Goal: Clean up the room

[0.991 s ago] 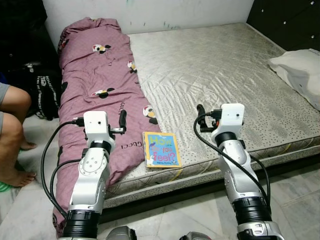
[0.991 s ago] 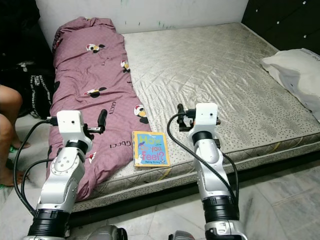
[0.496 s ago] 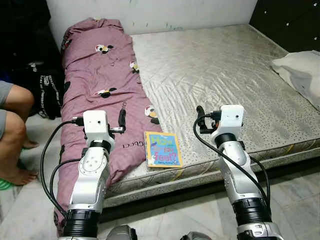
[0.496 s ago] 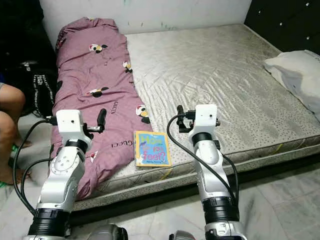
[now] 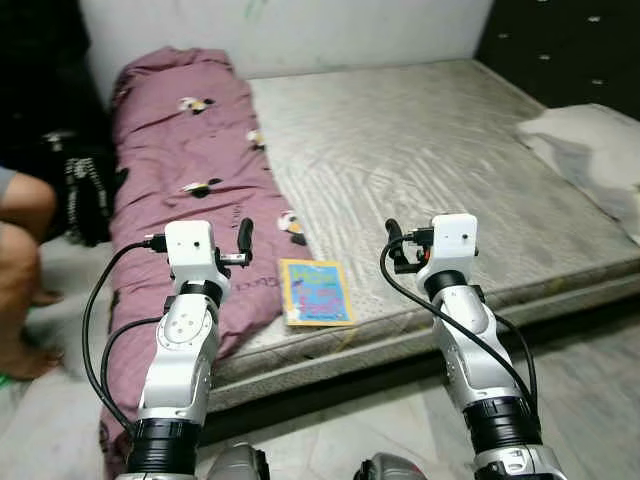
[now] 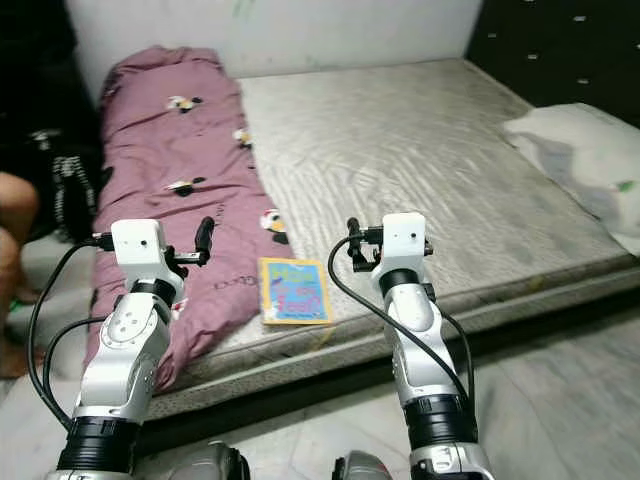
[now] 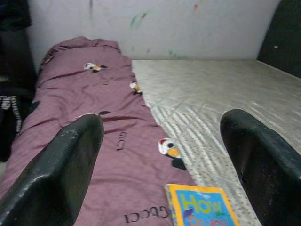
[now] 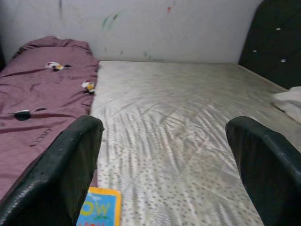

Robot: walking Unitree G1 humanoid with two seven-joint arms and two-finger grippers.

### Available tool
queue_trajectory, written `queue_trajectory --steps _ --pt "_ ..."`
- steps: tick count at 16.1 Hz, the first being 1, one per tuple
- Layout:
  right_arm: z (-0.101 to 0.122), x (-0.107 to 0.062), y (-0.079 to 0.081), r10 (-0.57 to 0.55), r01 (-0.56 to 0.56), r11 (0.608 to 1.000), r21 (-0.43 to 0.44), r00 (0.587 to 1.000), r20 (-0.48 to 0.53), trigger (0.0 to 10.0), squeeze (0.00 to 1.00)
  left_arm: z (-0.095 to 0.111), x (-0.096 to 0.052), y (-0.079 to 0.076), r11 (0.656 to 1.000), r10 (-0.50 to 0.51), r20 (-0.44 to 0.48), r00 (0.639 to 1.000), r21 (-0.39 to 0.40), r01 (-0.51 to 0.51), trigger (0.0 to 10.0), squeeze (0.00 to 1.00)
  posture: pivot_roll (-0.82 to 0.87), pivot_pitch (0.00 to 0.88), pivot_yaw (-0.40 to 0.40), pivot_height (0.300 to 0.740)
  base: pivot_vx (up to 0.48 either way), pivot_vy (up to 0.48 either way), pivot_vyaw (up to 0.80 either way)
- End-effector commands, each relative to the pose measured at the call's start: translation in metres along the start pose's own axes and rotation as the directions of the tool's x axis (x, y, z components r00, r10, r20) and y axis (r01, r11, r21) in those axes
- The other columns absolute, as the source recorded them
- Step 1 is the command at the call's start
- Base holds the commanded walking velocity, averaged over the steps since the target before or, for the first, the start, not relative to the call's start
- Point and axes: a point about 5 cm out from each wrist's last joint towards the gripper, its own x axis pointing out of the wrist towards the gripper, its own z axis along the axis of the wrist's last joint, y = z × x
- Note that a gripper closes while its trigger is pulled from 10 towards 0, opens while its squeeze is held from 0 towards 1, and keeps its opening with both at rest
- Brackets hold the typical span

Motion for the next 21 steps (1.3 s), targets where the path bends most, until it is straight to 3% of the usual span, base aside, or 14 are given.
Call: queue_trajectory --steps 1,4,8,16,21 --pt "-0.0021 0.0001 -0.0010 0.007 -0.007 1.000 -0.005 1.000 -0.013 10.0 0.00 0.0013 0.0007 -0.0004 1.000 -0.002 0.000 1.000 -0.006 0.002 10.0 0.00 -0.02 0.000 -0.009 0.695 0.000 0.000 0.00" --pt "-0.0013 -0.0006 0.0049 0.068 -0.068 0.998 -0.017 0.998 -0.004 10.0 0.00 0.0009 0.0004 -0.0004 1.000 -0.003 -0.002 1.000 -0.012 0.003 10.0 0.00 -0.02 0.000 -0.011 0.695 0.000 0.000 0.21" --pt "-0.0034 -0.0005 0.0057 0.072 -0.072 0.997 -0.008 0.997 -0.020 10.0 0.00 0.0007 0.0002 -0.0003 1.000 -0.004 -0.004 1.000 -0.013 0.004 10.0 0.00 -0.02 0.000 -0.010 0.695 0.000 0.000 0.16" --pt "-0.0018 -0.0009 0.0077 0.102 -0.102 0.995 -0.014 0.995 -0.003 10.0 0.00 0.0049 0.0023 -0.0010 1.000 0.016 0.012 1.000 0.003 -0.016 10.0 0.00 -0.03 0.000 -0.012 0.610 0.000 0.000 0.00" --pt "-0.0021 -0.0009 0.0086 0.103 -0.103 0.994 -0.018 0.995 -0.004 10.0 0.00 0.0058 0.0030 -0.0026 1.000 0.012 0.016 1.000 -0.008 -0.012 10.0 0.00 -0.03 0.000 -0.010 0.606 0.000 0.000 0.00"
